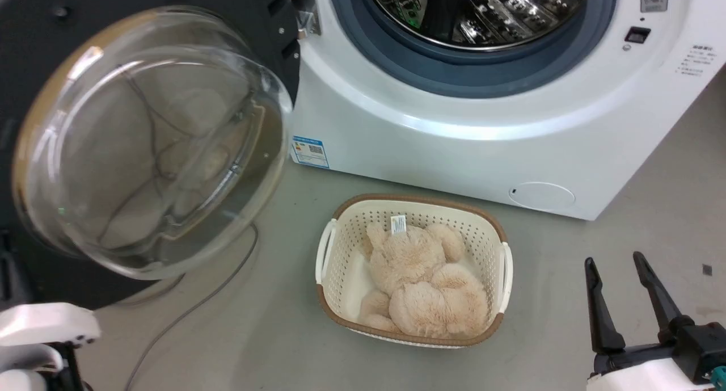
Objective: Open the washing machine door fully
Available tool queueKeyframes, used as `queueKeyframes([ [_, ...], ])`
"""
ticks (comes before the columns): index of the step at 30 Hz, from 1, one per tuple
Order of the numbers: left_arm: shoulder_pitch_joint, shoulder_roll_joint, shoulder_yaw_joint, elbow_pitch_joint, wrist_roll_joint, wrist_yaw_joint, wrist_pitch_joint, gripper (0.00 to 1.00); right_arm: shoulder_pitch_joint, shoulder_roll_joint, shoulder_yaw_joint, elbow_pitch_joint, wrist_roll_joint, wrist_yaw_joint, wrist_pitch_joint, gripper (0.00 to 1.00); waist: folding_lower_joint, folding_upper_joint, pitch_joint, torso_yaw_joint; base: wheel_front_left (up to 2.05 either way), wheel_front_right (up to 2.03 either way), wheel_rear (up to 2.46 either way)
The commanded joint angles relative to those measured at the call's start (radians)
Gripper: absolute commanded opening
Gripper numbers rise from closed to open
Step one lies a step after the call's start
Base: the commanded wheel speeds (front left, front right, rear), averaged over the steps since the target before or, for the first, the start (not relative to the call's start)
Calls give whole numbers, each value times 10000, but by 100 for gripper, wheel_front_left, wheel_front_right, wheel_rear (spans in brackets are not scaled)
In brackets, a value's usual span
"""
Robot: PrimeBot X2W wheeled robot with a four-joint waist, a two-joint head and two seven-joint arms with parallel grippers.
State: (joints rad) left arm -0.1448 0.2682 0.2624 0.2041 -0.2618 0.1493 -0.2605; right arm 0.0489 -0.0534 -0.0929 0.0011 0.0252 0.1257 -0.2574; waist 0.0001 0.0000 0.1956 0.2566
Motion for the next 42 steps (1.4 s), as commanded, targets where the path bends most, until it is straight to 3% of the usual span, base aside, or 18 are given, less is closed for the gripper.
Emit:
queueKeyframes([
  [1,-207,85,204,165,-90,-29,-13,0,-208,32,-9,-4,-88,50,-44,100,-1,0,71,-74,0,0,0],
  [16,-1461,641,1604,2175,-97,-726,-13,0,-437,32,65,71,-112,50,-44,100,-1,0,111,-502,0,0,0],
  [22,-1261,472,1614,2274,343,-966,-13,0,-308,32,26,83,-60,50,-44,100,-1,0,-176,-612,0,0,0],
  [30,-480,-62,1688,1304,888,-1226,-13,0,60,32,-2,144,180,50,-44,100,-1,0,-955,-766,0,0,0],
  [42,195,-1022,695,-828,1527,-1989,-13,0,396,32,-190,-34,303,50,-44,100,-1,0,-1603,-806,0,0,0],
])
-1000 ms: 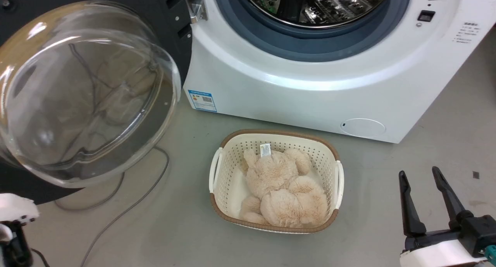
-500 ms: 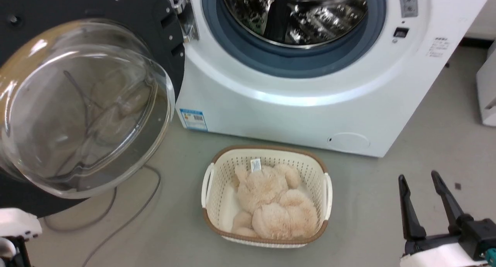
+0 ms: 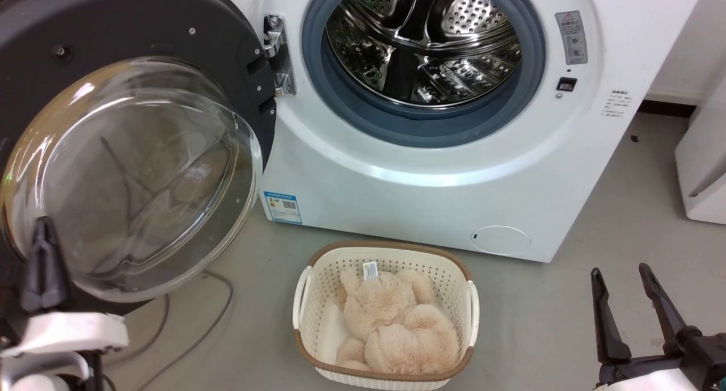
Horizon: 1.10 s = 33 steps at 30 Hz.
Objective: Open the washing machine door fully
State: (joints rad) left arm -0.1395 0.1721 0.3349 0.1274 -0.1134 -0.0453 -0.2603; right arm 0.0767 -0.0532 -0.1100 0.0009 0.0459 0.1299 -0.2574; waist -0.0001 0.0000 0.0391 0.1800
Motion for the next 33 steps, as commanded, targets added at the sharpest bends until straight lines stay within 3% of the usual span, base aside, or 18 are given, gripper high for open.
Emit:
queueKeyframes([
  [1,238,-147,-104,-233,63,-96,-15,0,131,30,-26,-42,102,8,-44,100,1,0,-57,-87,0,0,0],
  [11,957,-806,-1162,-904,171,-491,-15,0,218,30,-99,-163,79,8,-44,100,1,0,-208,-608,0,0,0],
  [12,992,-838,-1298,-846,161,-528,-15,32,224,30,-83,-162,72,8,-44,100,1,0,-228,-673,0,0,0],
  [13,1006,-872,-1389,-810,119,-556,-15,91,224,30,-62,-162,64,8,-44,100,1,0,-246,-747,0,0,0],
  [14,1003,-901,-1451,-808,79,-575,-15,100,224,30,-49,-168,60,8,-44,100,1,0,-264,-817,0,0,0],
  [26,1074,-1088,-2396,-133,240,-686,-15,100,194,30,50,-343,15,8,-44,100,1,0,-371,-1546,0,0,0],
  [33,1285,-1174,-2696,361,493,-249,-15,100,266,30,223,-422,1,8,-44,100,1,0,-427,-1865,0,0,0],
])
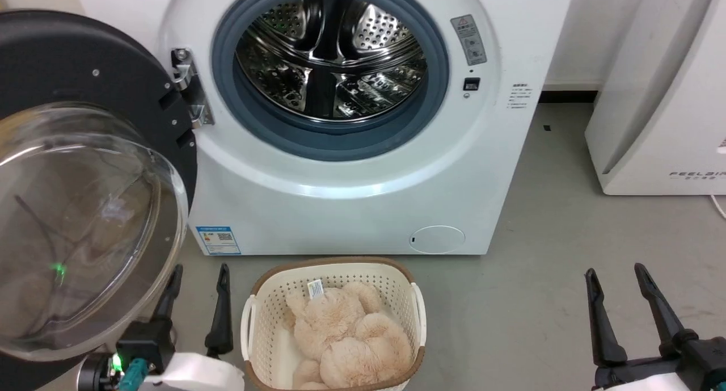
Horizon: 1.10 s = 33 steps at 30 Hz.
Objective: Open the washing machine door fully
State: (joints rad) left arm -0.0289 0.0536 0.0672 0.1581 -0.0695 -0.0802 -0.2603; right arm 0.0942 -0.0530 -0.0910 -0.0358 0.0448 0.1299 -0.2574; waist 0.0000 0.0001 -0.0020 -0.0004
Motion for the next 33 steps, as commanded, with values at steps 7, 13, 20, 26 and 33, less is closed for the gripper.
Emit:
queueKeyframes([
  [7,298,-14,-5,123,54,417,-15,100,189,28,215,-41,26,8,-44,100,0,-1,-39,-266,0,0,0],
  [13,149,-17,9,94,54,408,26,0,31,-2,212,-4,-14,0,28,0,0,-1,-39,-280,0,0,0],
  [20,157,-18,-30,-1,90,431,172,0,-24,0,251,16,-38,1,172,0,0,-1,-36,-264,0,0,0],
  [26,164,-19,-62,-82,121,450,296,0,-71,1,285,34,-59,1,294,0,0,-1,-33,-250,0,0,0],
  [33,172,-20,-101,-176,157,472,442,0,-126,3,324,54,-84,1,438,0,0,-1,-30,-234,0,0,0],
])
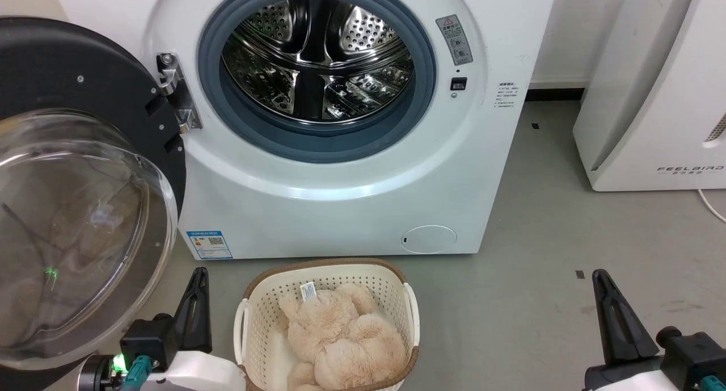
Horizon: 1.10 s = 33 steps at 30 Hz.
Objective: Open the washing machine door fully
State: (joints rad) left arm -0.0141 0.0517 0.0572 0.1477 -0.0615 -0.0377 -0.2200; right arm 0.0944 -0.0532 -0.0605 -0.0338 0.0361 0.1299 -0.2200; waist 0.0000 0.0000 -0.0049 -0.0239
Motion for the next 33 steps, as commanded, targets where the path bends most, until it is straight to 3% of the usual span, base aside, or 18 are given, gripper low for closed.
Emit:
queueKeyframes([
  [1,25,-1,-7,-86,82,49,60,0,-136,5,25,38,-1,1,85,0,0,0,0,3,0,0,0],
  [33,61,-5,-182,-519,247,151,725,0,-387,13,205,131,-113,3,742,0,0,0,16,76,0,0,0],
])
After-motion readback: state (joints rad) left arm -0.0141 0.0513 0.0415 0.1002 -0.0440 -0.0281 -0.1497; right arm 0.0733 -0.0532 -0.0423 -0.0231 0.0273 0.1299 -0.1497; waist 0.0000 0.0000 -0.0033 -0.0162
